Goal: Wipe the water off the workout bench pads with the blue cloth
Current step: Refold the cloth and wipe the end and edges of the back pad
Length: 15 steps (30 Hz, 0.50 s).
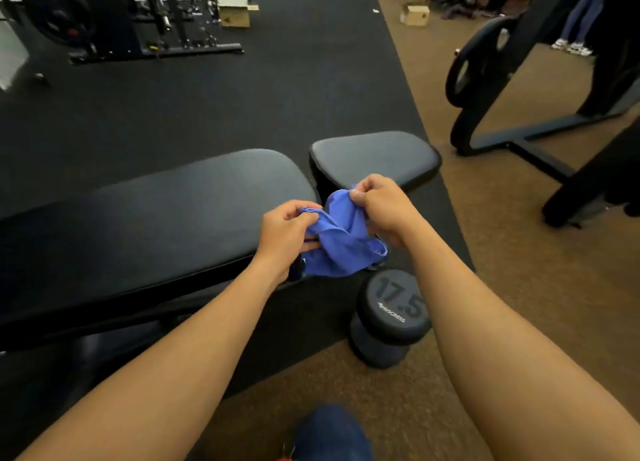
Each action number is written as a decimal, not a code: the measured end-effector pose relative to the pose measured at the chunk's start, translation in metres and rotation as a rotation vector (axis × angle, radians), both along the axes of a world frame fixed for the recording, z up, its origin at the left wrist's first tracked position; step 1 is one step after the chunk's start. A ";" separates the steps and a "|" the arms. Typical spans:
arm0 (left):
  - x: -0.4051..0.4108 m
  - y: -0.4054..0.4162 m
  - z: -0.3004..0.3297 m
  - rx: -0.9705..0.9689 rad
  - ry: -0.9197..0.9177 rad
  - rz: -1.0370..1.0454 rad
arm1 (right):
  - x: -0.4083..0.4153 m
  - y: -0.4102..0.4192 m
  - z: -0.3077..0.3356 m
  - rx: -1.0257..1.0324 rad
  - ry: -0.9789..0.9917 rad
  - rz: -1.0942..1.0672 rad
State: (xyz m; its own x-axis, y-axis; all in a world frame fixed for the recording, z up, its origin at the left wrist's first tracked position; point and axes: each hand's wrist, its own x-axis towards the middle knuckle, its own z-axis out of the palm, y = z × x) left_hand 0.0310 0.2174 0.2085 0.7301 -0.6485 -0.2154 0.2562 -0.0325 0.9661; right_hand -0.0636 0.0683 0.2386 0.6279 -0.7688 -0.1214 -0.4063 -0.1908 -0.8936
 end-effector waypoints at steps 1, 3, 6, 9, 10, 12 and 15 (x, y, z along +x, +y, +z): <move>-0.008 -0.008 -0.001 -0.001 -0.021 -0.017 | -0.010 -0.009 0.000 -0.007 0.006 -0.024; -0.017 -0.016 -0.001 0.001 -0.066 -0.055 | -0.022 -0.020 0.003 -0.035 0.016 -0.053; -0.015 -0.018 -0.010 0.031 -0.122 -0.103 | -0.030 -0.023 0.005 -0.089 0.045 -0.103; -0.010 -0.019 -0.023 0.086 -0.248 -0.184 | -0.042 -0.021 0.003 -0.090 0.056 -0.219; -0.010 -0.021 -0.027 0.110 -0.324 -0.216 | -0.048 -0.021 0.001 -0.095 0.065 -0.268; -0.014 -0.021 -0.032 0.125 -0.480 -0.283 | -0.060 -0.023 -0.002 -0.116 0.083 -0.384; -0.018 -0.019 -0.047 0.141 -0.595 -0.339 | -0.080 -0.030 -0.006 -0.087 0.035 -0.562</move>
State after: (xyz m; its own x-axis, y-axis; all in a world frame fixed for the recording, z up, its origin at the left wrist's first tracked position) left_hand 0.0132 0.1981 0.1617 0.5121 -0.8569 0.0591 -0.3613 -0.1525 0.9199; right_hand -0.1437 0.0383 0.2322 0.1163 -0.9916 -0.0559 -0.4958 -0.0092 -0.8684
